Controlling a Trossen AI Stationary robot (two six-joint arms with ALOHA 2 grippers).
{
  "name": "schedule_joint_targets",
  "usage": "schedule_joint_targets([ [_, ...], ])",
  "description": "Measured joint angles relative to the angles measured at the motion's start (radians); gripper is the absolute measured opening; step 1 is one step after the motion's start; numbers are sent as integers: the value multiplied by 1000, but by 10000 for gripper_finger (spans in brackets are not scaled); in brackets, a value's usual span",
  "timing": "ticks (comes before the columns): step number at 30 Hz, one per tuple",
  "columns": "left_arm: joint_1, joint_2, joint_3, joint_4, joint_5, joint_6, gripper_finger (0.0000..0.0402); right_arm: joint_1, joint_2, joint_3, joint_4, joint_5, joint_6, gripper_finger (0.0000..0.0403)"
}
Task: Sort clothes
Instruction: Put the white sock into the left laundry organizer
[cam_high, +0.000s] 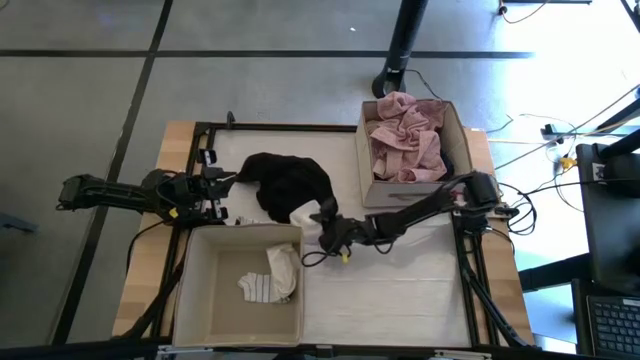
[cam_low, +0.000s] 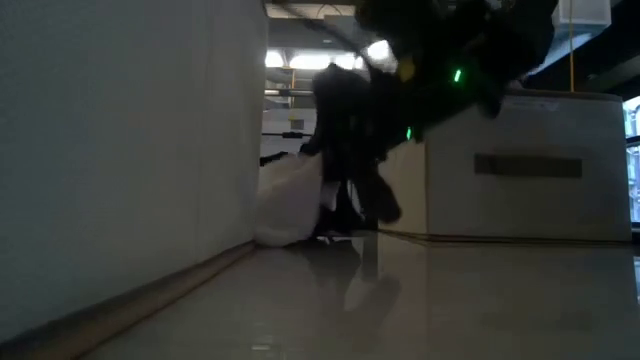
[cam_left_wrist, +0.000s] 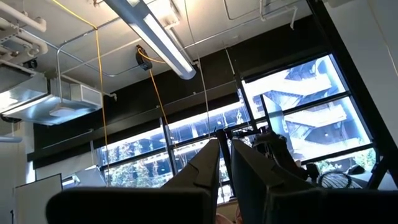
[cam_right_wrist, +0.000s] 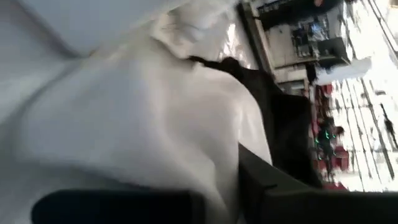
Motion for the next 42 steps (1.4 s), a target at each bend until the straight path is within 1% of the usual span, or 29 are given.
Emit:
schedule_joint_targets([
  [3,0,0,0,-4,0,4,31,24,-78,0,-48,50,3,55],
  [7,0,0,0,-3,0,4,31,44,-178,0,-114,92,-5,42],
  [12,0,0,0,-2,0,-1,31,41,-295,0,-200,120,-4,26],
  [18,0,0,0,-2,0,5,31,41,-404,0,-194,120,-13,37],
  [23,0,0,0,-2,0,6,31,41,-457,0,-153,120,-46,35],
  [30,0,0,0,-2,0,5,31,41,-475,0,-74,113,-58,39],
  [34,0,0,0,-2,0,5,31,44,-496,5,-64,112,-85,41],
  [38,0,0,0,-3,0,5,31,75,-544,26,-104,135,-87,41],
  [42,0,0,0,-4,0,5,31,136,-593,28,-277,148,-45,41],
])
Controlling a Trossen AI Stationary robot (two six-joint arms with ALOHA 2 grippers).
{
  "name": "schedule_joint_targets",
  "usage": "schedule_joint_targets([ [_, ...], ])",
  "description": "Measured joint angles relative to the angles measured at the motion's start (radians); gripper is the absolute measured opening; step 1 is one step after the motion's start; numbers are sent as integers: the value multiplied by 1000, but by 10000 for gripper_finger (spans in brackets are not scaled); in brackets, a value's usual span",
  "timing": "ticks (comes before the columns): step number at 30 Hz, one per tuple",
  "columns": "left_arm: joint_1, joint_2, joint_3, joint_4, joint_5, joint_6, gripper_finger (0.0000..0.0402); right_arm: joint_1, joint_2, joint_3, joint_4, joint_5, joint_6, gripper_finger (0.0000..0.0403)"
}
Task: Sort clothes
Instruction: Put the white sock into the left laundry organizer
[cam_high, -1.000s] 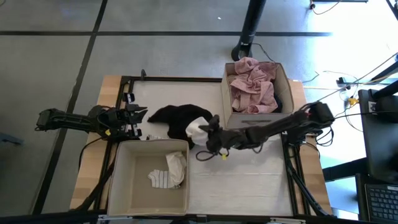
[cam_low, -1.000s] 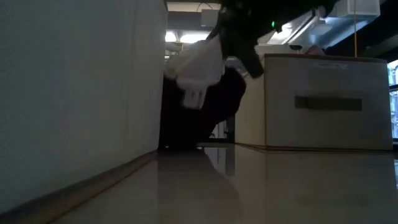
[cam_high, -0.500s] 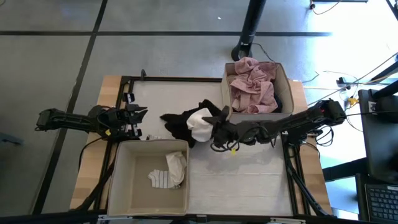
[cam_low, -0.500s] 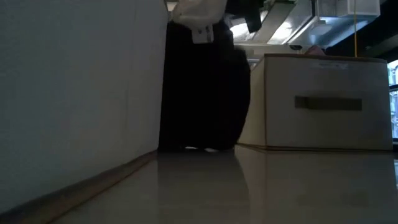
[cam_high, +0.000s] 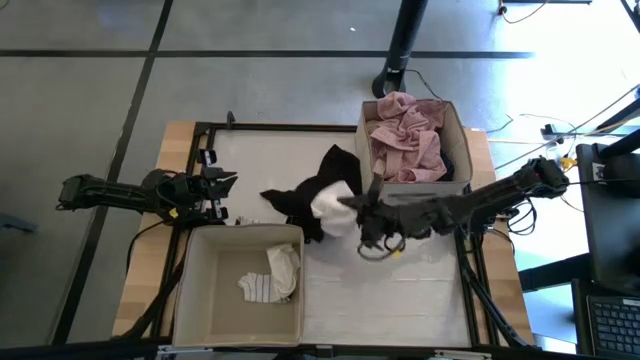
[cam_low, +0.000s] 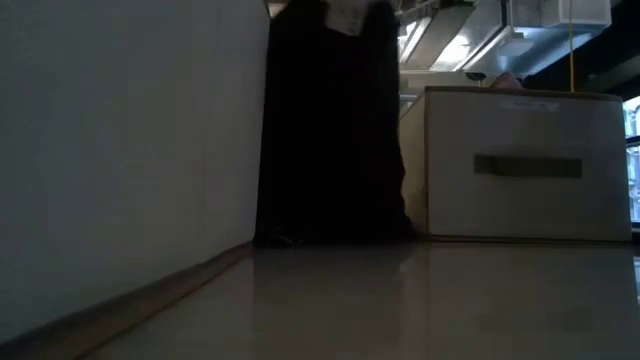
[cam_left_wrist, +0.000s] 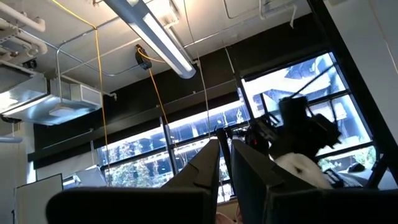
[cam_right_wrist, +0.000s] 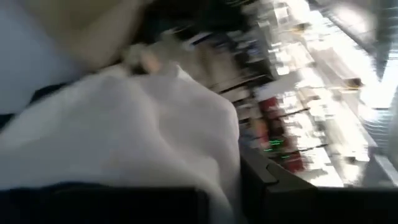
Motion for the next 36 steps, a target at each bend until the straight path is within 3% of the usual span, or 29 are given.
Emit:
schedule_joint_targets([
  [5,0,0,0,0,0,0,31,54,-15,0,-330,-20,251,41],
  [9,0,0,0,4,0,0,31,56,13,-20,-537,-119,479,41],
  [17,0,0,0,7,0,0,31,56,130,-186,-461,-150,641,42],
  [24,0,0,0,7,0,0,31,49,204,-193,-376,-135,593,48],
  [32,0,0,0,5,0,0,31,49,162,-82,-439,-219,511,131],
  [36,0,0,0,3,0,0,31,49,164,-66,-446,-229,443,152],
])
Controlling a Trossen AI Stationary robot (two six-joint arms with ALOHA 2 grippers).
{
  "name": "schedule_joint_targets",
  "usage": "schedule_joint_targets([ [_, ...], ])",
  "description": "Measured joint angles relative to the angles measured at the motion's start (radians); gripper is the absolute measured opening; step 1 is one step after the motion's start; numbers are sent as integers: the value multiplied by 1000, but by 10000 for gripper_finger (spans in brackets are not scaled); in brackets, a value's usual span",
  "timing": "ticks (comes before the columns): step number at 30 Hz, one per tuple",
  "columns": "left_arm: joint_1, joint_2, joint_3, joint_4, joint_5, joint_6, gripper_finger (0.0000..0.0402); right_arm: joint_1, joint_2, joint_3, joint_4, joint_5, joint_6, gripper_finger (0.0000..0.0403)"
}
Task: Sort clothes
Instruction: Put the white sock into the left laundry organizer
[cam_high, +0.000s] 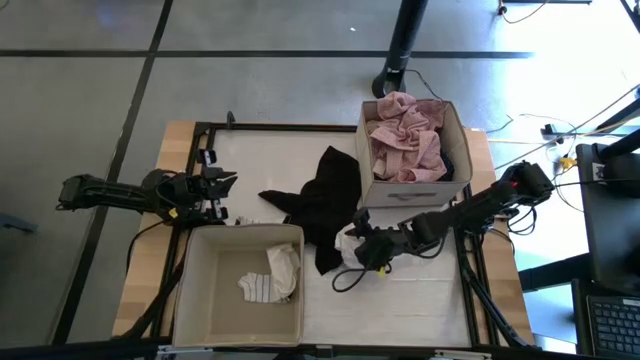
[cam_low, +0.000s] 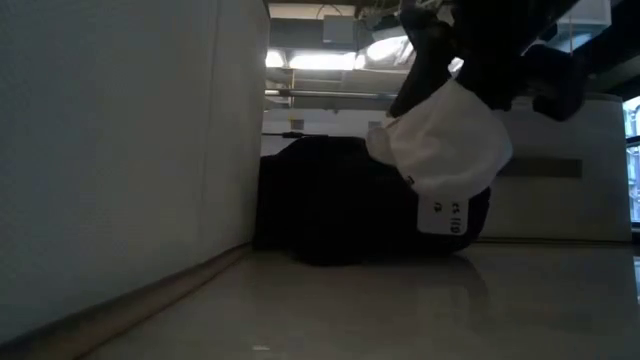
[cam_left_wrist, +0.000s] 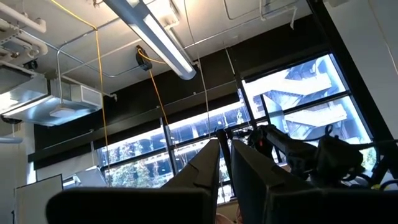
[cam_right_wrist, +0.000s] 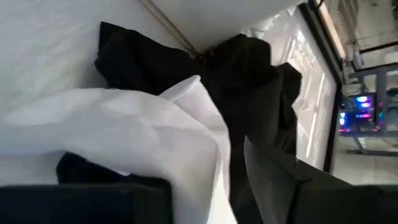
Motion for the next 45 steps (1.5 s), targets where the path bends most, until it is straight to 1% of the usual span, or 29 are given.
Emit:
schedule_joint_targets([
  [2,0,0,0,0,0,0,31,0,0,0,4,21,-12,150],
  [4,0,0,0,0,0,0,31,0,0,0,7,37,-29,136],
  [6,0,0,0,0,0,0,31,0,0,0,22,47,-68,109],
  [10,0,0,0,0,0,0,31,1,-2,26,-10,51,-136,31],
  [11,0,0,0,0,0,0,31,1,-2,40,-23,52,-144,16],
  [12,0,0,0,0,0,0,31,1,-2,57,-38,55,-160,10],
  [17,0,0,0,0,0,0,31,1,-3,194,-134,72,-204,26],
  [21,0,0,0,0,0,0,31,1,-3,333,-228,87,-267,11],
  [23,0,0,0,0,0,0,31,1,-5,389,-242,88,-302,6],
  [26,0,0,0,0,0,0,31,0,-5,453,-221,87,-351,13],
  [28,0,0,0,0,0,0,31,0,-5,479,-172,87,-388,17],
  [31,0,0,0,0,0,0,31,-8,-5,484,-46,84,-458,17],
  [34,0,0,0,0,0,0,31,-23,-5,484,83,43,-516,10],
  [37,0,0,0,0,0,0,31,-43,0,484,210,-32,-559,6],
  [42,0,0,0,1,0,4,31,-87,19,484,439,-177,-561,16],
  [45,0,0,0,0,0,19,31,-115,53,484,585,-260,-559,20],
])
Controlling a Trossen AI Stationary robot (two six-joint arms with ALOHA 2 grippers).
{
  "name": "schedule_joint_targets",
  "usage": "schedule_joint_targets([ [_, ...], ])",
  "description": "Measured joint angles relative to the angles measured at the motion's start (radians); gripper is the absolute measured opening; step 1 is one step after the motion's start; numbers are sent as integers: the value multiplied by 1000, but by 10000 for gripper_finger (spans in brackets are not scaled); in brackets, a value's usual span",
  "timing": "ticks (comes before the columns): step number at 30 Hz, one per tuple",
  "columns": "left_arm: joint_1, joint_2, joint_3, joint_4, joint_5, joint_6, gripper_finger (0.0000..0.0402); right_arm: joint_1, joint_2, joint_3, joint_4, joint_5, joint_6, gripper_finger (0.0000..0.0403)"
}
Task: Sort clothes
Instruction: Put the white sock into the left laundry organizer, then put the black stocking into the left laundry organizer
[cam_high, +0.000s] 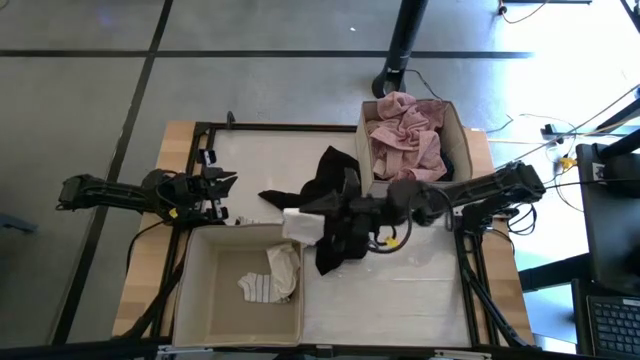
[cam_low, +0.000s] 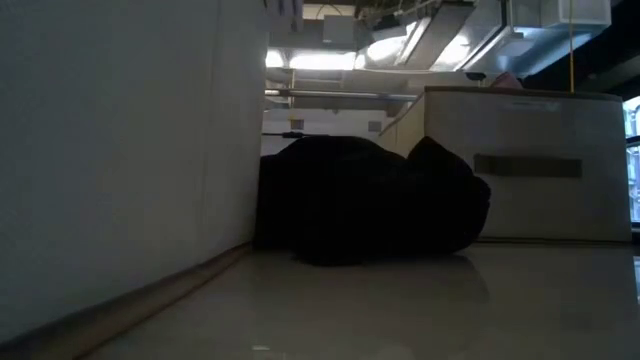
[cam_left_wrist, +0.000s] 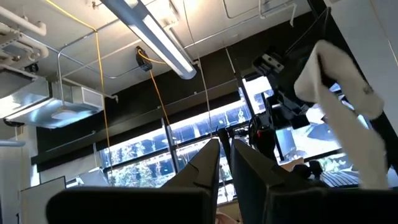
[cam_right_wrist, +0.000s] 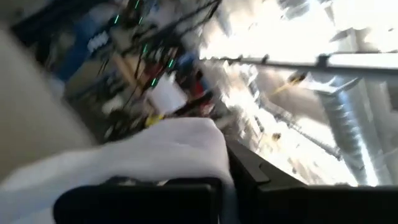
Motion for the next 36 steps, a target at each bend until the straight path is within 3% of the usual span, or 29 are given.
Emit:
schedule_joint_targets([
  [4,0,0,0,0,0,1,31,-27,64,0,154,-105,1,17],
  [8,0,0,0,0,0,0,31,-31,134,0,190,-125,23,17],
  [22,0,0,0,-1,0,-1,31,-28,302,-1,-35,-118,112,20],
  [25,0,0,0,-1,0,-1,31,-28,306,-1,-80,-126,116,44],
  [30,0,0,0,-1,0,-1,31,-21,298,-2,-133,-96,120,124],
  [36,0,0,0,-3,0,-1,31,24,199,-1,-263,63,107,199],
])
